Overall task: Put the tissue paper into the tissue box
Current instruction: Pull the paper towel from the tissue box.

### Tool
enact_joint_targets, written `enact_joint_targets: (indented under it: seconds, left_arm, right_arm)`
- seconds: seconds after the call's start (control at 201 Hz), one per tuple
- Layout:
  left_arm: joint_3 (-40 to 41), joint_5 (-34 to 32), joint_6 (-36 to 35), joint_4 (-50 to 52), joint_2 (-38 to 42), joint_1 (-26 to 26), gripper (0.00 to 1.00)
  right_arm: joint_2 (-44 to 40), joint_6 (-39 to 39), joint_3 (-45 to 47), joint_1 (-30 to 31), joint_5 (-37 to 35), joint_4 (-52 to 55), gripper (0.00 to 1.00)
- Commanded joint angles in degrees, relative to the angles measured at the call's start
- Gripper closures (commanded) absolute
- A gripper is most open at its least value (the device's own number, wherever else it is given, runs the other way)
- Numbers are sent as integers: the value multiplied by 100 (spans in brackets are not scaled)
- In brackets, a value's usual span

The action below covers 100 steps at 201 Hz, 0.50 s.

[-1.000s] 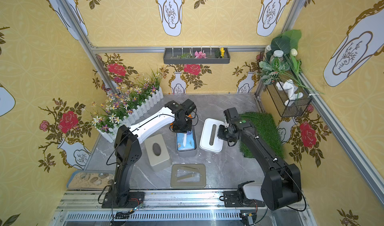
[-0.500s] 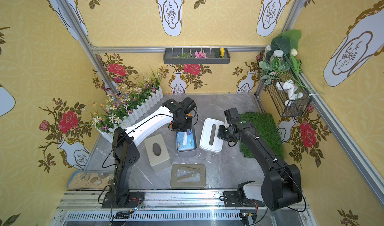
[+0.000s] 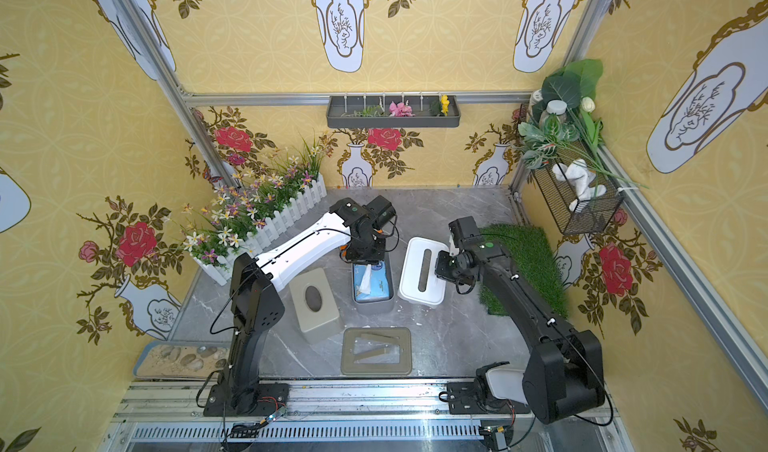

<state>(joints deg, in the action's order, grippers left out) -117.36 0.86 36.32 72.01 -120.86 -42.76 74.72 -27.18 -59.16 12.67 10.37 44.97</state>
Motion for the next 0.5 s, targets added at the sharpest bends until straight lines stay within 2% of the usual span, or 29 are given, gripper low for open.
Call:
enact_joint_targets:
  seconds: [0.0, 0.095, 0.159, 0.274, 0.493]
  left_arm:
    - [47, -41, 33, -59, 74, -4, 61]
    - [1, -112, 60, -185, 188, -4, 49]
    - [-83, -213, 36, -181, 264, -4, 43]
    - [-219, -459, -35, -227, 455, 5, 37]
    - [-68, -993, -94, -362, 970, 113, 32]
  right_arm:
    - [-54, 6, -17, -1, 44, -155, 81]
    - [-63, 4, -55, -1, 91, -188, 82]
    - [-76, -50, -82, 4, 173, -223, 81]
    - [-133, -197, -189, 167, 317, -326, 82]
    - [292, -287, -931, 1182, -354, -5, 82]
